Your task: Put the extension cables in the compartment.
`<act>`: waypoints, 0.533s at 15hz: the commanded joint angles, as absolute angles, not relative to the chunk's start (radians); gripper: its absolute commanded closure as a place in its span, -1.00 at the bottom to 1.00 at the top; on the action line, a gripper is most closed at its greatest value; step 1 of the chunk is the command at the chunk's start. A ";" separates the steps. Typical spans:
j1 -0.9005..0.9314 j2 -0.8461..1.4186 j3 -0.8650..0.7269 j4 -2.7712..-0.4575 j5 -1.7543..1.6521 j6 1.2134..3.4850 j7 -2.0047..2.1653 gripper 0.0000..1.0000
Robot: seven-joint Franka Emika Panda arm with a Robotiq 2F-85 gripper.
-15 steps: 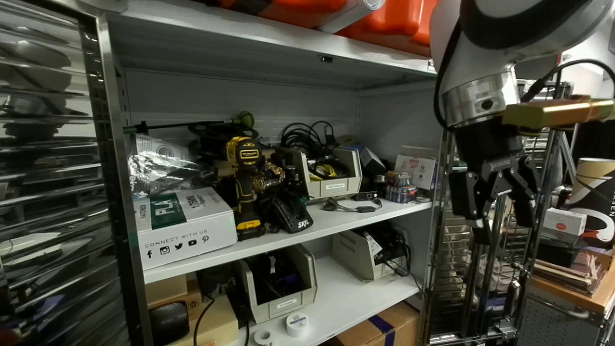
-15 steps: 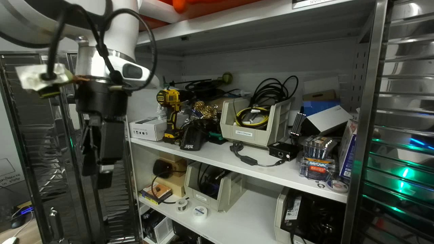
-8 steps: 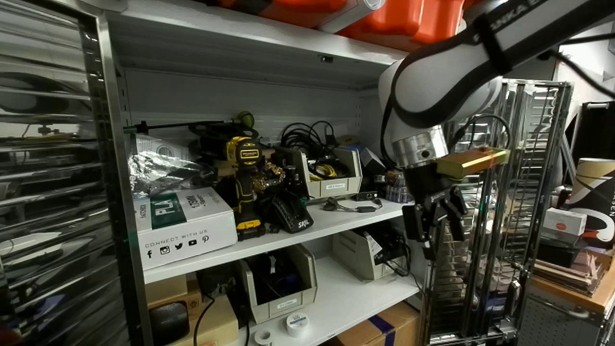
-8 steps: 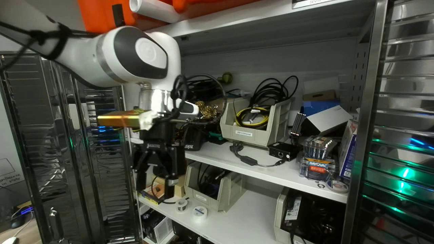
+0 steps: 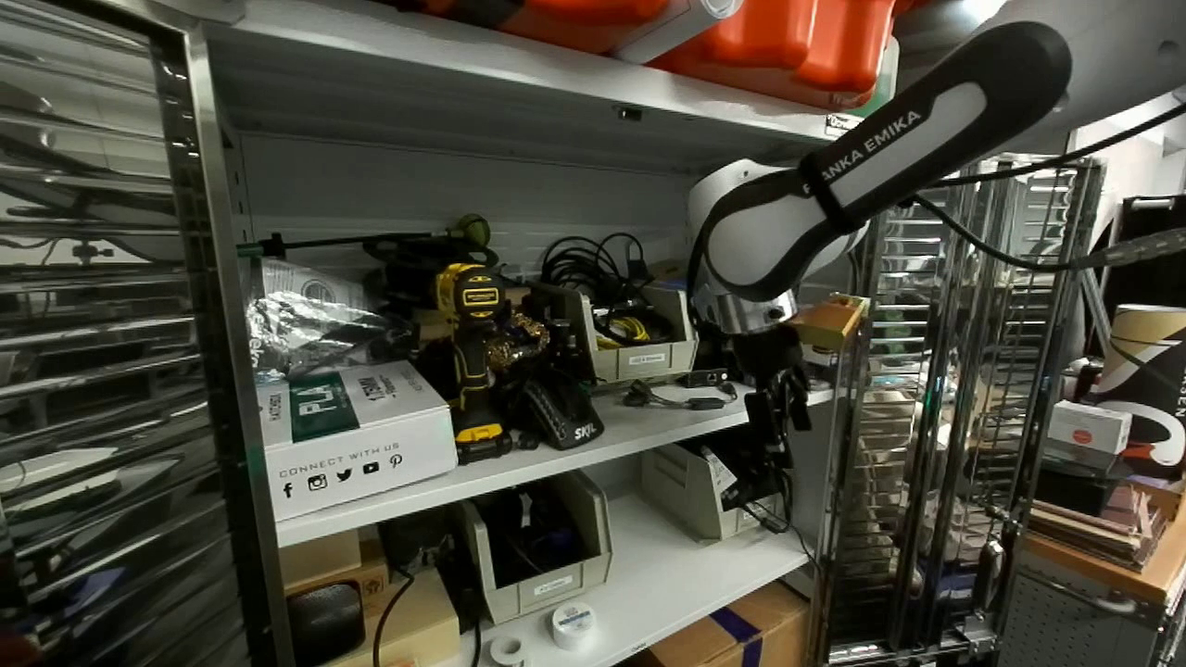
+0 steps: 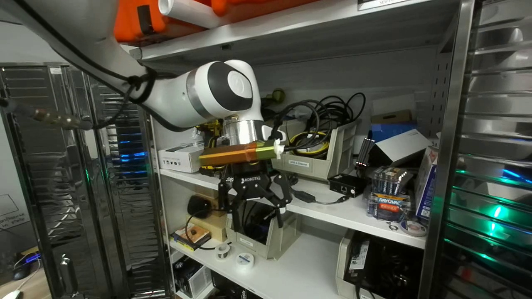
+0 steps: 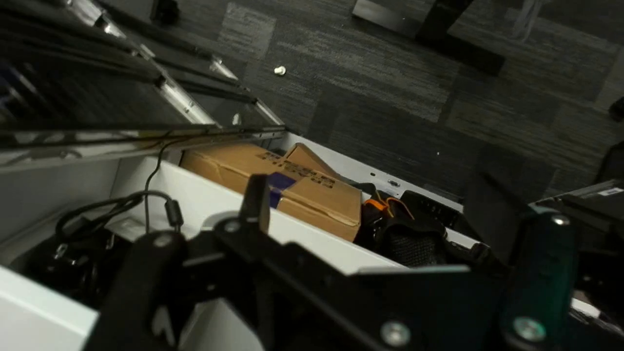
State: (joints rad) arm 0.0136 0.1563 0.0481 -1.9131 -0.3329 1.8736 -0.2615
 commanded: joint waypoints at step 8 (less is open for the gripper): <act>-0.039 0.344 0.048 -1.612 -0.253 1.940 -0.740 -1.00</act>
State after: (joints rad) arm -0.0177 0.2737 0.0361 -1.7420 -0.3018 1.9863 -0.6119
